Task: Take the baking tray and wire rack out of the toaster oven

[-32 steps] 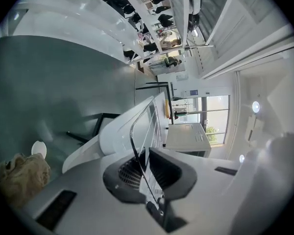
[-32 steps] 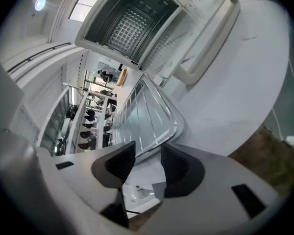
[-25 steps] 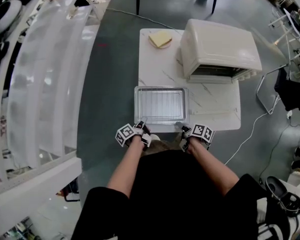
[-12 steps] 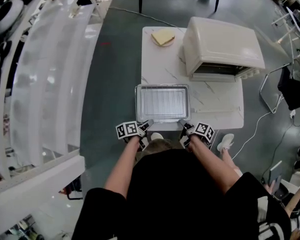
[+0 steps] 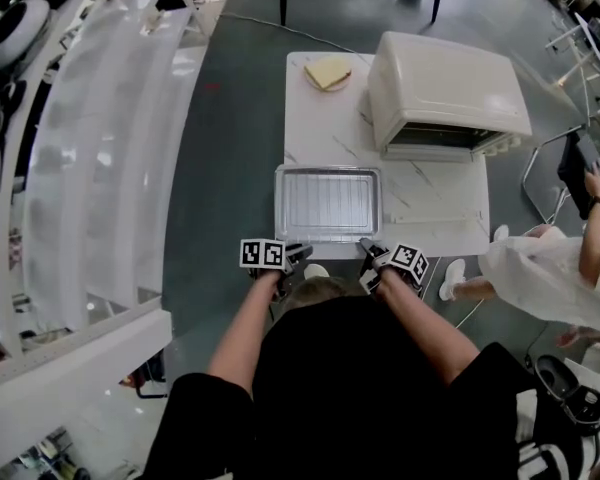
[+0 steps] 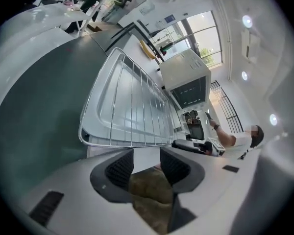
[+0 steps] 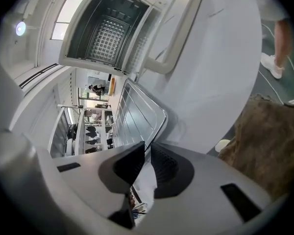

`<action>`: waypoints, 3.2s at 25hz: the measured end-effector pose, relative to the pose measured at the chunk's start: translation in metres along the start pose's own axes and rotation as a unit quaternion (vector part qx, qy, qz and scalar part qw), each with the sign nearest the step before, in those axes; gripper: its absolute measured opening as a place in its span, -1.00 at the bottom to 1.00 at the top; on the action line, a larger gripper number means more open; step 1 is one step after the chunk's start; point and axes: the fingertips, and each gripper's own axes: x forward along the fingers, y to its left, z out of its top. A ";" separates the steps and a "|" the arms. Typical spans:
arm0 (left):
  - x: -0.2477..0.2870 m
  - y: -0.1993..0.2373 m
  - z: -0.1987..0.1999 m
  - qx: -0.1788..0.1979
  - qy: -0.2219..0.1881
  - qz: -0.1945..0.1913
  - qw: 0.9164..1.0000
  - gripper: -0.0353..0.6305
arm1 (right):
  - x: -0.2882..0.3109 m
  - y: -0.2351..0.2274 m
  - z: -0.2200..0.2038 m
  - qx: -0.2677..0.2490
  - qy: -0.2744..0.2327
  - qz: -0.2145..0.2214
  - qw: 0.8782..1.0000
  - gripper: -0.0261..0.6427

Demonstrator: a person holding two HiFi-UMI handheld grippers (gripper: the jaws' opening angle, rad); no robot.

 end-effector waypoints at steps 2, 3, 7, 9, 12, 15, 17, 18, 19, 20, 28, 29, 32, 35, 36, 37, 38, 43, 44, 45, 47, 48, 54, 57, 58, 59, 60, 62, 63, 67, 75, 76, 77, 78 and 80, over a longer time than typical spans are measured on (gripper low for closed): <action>-0.001 0.000 0.002 -0.012 -0.018 -0.001 1.000 -0.36 | 0.001 0.000 0.000 0.002 0.002 0.002 1.000 -0.75; -0.001 0.000 0.003 -0.019 -0.026 -0.001 0.999 -0.36 | 0.001 -0.001 0.000 0.004 0.004 0.003 1.000 -0.75; -0.006 0.001 0.009 -0.039 -0.058 0.006 0.998 -0.36 | 0.003 0.001 -0.003 0.010 0.018 0.017 1.000 -0.75; -0.009 -0.001 0.015 -0.044 -0.074 0.006 0.996 -0.39 | 0.005 0.003 -0.006 0.010 0.026 0.020 0.999 -0.75; -0.012 -0.001 0.022 -0.047 -0.085 0.011 0.995 -0.43 | 0.005 0.004 -0.008 0.011 0.031 0.016 0.999 -0.75; -0.011 0.005 0.022 -0.053 -0.089 0.019 0.994 -0.43 | 0.004 0.003 -0.008 0.011 0.032 0.018 0.999 -0.75; -0.012 0.006 0.023 -0.060 -0.097 0.014 0.993 -0.43 | 0.005 0.005 -0.009 0.007 0.035 0.024 0.999 -0.74; -0.012 0.006 0.024 -0.063 -0.102 0.011 0.993 -0.43 | 0.005 0.007 -0.009 0.003 0.038 0.026 0.999 -0.73; -0.013 0.006 0.024 -0.065 -0.106 0.009 0.992 -0.43 | 0.005 0.008 -0.010 -0.001 0.040 0.025 0.999 -0.72; -0.014 0.006 0.024 -0.068 -0.109 0.007 0.992 -0.43 | 0.003 0.010 -0.011 -0.006 0.043 0.020 0.999 -0.69; -0.042 -0.026 0.020 -0.058 -0.173 -0.033 0.983 -0.43 | -0.036 0.040 -0.018 -0.149 0.060 0.006 0.987 -0.57; -0.051 -0.036 0.020 -0.043 -0.190 -0.049 0.980 -0.43 | -0.046 0.049 -0.019 -0.182 0.055 0.003 0.982 -0.61; -0.074 -0.065 0.020 0.020 -0.234 -0.077 0.969 -0.61 | -0.072 0.079 -0.014 -0.283 0.027 0.004 0.959 -0.83; -0.079 -0.107 0.007 0.057 -0.258 -0.086 0.961 -0.76 | -0.111 0.109 -0.007 -0.374 0.002 0.022 0.927 -0.84; -0.081 -0.122 0.003 0.069 -0.272 -0.089 0.956 -0.79 | -0.125 0.120 -0.005 -0.404 -0.006 0.031 0.914 -0.84; -0.086 -0.137 0.001 0.085 -0.288 -0.091 0.949 -0.82 | -0.138 0.132 -0.003 -0.432 -0.018 0.040 0.901 -0.84; -0.092 -0.153 0.001 0.104 -0.307 -0.092 0.941 -0.83 | -0.150 0.143 0.000 -0.458 -0.034 0.047 0.887 -0.84; -0.111 -0.238 -0.005 0.225 -0.389 -0.039 0.892 -0.84 | -0.213 0.176 0.033 -0.528 -0.116 0.061 0.839 -0.85; -0.114 -0.257 -0.009 0.249 -0.401 -0.023 0.881 -0.84 | -0.230 0.179 0.039 -0.535 -0.130 0.063 0.832 -0.85; -0.116 -0.276 -0.014 0.272 -0.412 -0.008 0.870 -0.84 | -0.246 0.180 0.044 -0.543 -0.142 0.064 0.825 -0.85; -0.117 -0.309 -0.023 0.308 -0.431 0.021 0.848 -0.83 | -0.282 0.182 0.055 -0.560 -0.166 0.068 0.809 -0.85; -0.116 -0.324 -0.028 0.319 -0.439 0.033 0.839 -0.84 | -0.301 0.180 0.062 -0.569 -0.177 0.070 0.800 -0.85; -0.080 -0.405 -0.097 0.353 -0.467 0.057 0.809 -0.83 | -0.422 0.137 0.092 -0.594 -0.226 0.094 0.766 -0.85; -0.057 -0.436 -0.141 0.350 -0.480 0.063 0.802 -0.83 | -0.466 0.104 0.099 -0.593 -0.224 0.112 0.766 -0.85; -0.050 -0.443 -0.155 0.348 -0.483 0.069 0.801 -0.83 | -0.476 0.094 0.101 -0.590 -0.222 0.115 0.768 -0.85; -0.042 -0.449 -0.169 0.344 -0.484 0.077 0.801 -0.83 | -0.486 0.082 0.101 -0.588 -0.218 0.117 0.770 -0.85; -0.035 -0.454 -0.185 0.340 -0.484 0.085 0.802 -0.83 | -0.497 0.069 0.100 -0.586 -0.212 0.118 0.773 -0.85; -0.027 -0.462 -0.212 0.334 -0.485 0.097 0.803 -0.83 | -0.515 0.046 0.099 -0.584 -0.202 0.120 0.777 -0.85; -0.027 -0.466 -0.222 0.335 -0.486 0.103 0.801 -0.83 | -0.523 0.038 0.098 -0.584 -0.200 0.121 0.777 -0.85; -0.043 -0.471 -0.250 0.344 -0.494 0.141 0.786 -0.83 | -0.553 0.024 0.090 -0.593 -0.211 0.122 0.768 -0.85; -0.040 -0.486 -0.274 0.356 -0.482 0.147 0.787 -0.83 | -0.595 0.034 0.083 -0.604 -0.251 0.129 0.745 -0.85; -0.041 -0.486 -0.275 0.355 -0.484 0.146 0.787 -0.83 | -0.596 0.036 0.079 -0.608 -0.251 0.129 0.742 -0.85; -0.042 -0.486 -0.274 0.354 -0.486 0.143 0.786 -0.83 | -0.596 0.039 0.076 -0.612 -0.252 0.130 0.738 -0.85; -0.044 -0.485 -0.273 0.353 -0.489 0.140 0.785 -0.83 | -0.596 0.042 0.073 -0.616 -0.254 0.131 0.734 -0.85; -0.046 -0.485 -0.273 0.351 -0.493 0.133 0.785 -0.83 | -0.594 0.047 0.068 -0.625 -0.254 0.133 0.726 -0.85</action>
